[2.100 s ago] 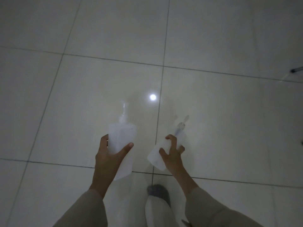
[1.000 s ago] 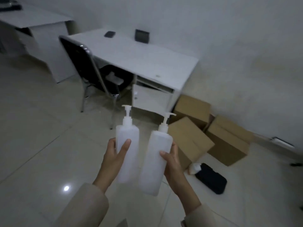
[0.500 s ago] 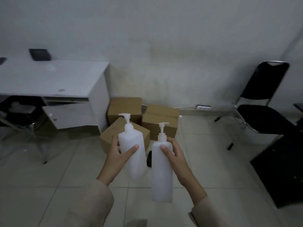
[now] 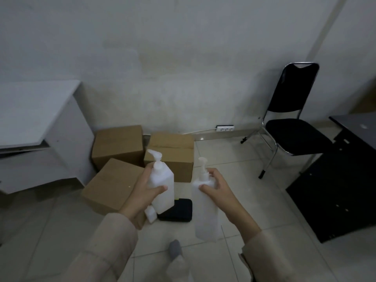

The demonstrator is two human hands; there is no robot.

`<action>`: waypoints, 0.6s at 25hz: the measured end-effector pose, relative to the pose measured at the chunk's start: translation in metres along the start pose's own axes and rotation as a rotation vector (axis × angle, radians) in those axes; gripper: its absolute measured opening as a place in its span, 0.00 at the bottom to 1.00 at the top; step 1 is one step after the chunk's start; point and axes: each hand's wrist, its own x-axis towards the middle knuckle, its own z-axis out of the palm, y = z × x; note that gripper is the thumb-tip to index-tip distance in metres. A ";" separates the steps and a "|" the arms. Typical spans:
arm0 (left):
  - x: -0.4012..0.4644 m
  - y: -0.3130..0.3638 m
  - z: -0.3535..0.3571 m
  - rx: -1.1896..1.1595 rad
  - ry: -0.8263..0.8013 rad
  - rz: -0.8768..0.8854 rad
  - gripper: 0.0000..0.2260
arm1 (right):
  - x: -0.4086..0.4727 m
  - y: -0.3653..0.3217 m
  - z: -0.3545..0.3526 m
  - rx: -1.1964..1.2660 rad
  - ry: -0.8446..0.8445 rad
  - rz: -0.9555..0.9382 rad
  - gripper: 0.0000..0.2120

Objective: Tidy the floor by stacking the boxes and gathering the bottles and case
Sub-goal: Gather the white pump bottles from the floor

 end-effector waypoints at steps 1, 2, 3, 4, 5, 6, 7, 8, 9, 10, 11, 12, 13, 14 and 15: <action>0.020 0.004 0.002 -0.029 -0.009 -0.016 0.27 | 0.019 -0.003 -0.006 -0.004 0.013 0.013 0.15; 0.039 0.009 0.004 -0.070 -0.013 -0.030 0.27 | 0.039 -0.006 -0.011 -0.005 0.033 0.026 0.13; 0.060 0.015 0.005 -0.115 -0.010 -0.041 0.27 | 0.062 -0.010 -0.016 -0.007 0.053 0.030 0.12; 0.080 0.020 0.006 -0.157 0.002 -0.056 0.28 | 0.084 -0.013 -0.019 -0.013 0.063 0.030 0.10; 0.098 0.025 0.005 -0.198 0.019 -0.073 0.28 | 0.104 -0.018 -0.020 -0.021 0.064 0.026 0.09; 0.117 0.031 0.004 -0.240 0.037 -0.090 0.29 | 0.124 -0.022 -0.019 -0.028 0.061 0.018 0.09; 0.132 0.037 0.003 -0.277 0.052 -0.101 0.29 | 0.141 -0.027 -0.018 -0.034 0.056 0.001 0.08; 0.150 0.041 0.003 -0.300 0.069 -0.106 0.29 | 0.160 -0.031 -0.018 -0.034 0.046 -0.018 0.08; 0.166 0.045 0.004 -0.303 0.082 -0.107 0.29 | 0.175 -0.036 -0.017 -0.037 0.034 -0.043 0.08; 0.180 0.046 0.006 -0.289 0.093 -0.107 0.29 | 0.189 -0.040 -0.018 -0.045 0.020 -0.067 0.07; 0.194 0.047 0.007 -0.257 0.107 -0.111 0.28 | 0.202 -0.043 -0.021 -0.061 0.007 -0.088 0.07; 0.206 0.048 0.010 -0.218 0.116 -0.107 0.29 | 0.214 -0.046 -0.024 -0.084 -0.006 -0.106 0.08; 0.219 0.049 0.012 -0.187 0.125 -0.106 0.30 | 0.229 -0.047 -0.030 -0.110 -0.017 -0.120 0.08; 0.230 0.050 0.014 -0.166 0.132 -0.108 0.31 | 0.243 -0.047 -0.036 -0.144 -0.024 -0.128 0.09; 0.241 0.050 0.018 -0.157 0.144 -0.113 0.33 | 0.257 -0.047 -0.043 -0.179 -0.025 -0.135 0.09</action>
